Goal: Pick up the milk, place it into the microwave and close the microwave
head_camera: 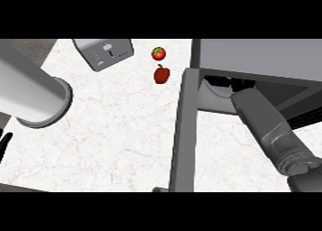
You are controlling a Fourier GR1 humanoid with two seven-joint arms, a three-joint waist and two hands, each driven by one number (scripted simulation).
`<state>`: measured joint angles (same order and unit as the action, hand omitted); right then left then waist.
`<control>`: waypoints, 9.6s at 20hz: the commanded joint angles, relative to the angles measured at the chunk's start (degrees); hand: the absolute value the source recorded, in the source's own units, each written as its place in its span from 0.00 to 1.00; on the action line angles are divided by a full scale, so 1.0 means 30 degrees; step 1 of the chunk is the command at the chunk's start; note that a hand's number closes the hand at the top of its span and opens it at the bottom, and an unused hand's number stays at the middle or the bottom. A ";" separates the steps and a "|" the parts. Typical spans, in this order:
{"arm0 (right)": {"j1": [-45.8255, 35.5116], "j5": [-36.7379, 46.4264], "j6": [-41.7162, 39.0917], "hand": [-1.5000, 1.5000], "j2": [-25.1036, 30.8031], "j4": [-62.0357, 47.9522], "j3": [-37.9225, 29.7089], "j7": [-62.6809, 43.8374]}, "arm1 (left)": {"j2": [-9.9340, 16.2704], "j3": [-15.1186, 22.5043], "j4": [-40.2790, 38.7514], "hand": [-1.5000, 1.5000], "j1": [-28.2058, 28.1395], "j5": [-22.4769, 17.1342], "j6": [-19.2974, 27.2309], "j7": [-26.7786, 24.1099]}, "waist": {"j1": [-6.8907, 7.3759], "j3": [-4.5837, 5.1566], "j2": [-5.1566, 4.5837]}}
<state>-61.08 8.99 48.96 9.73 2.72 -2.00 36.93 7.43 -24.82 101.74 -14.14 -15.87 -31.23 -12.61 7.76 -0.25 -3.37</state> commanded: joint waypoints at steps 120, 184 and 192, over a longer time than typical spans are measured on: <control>2.1942 -1.3812 -2.3189 0.00 0.5512 3.7006 -0.0480 -0.6376 | -0.2463 2.3420 -1.8475 1.00 2.4777 -0.6138 1.8187 -0.1049 | -0.9609 0.0082 -0.0387; 1.9763 -1.9447 -2.3064 0.00 0.9863 3.6798 -0.6038 -0.9585 | -0.0770 2.3922 -2.2200 0.00 2.4361 -1.1035 2.2392 -0.2605 | -0.8253 0.0097 -0.0597; 2.0396 -1.9821 -2.2700 0.00 0.9986 3.7256 -0.6704 -0.9958 | -0.0551 2.4304 -2.2448 0.00 2.4232 -1.1691 2.1773 -0.3166 | -0.7501 0.0118 -0.0598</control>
<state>-0.59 -49.81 -19.58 39.56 113.95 -21.14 7.45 -0.07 53.85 44.42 61.00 -49.04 29.84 -22.13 -16.81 -0.02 -4.63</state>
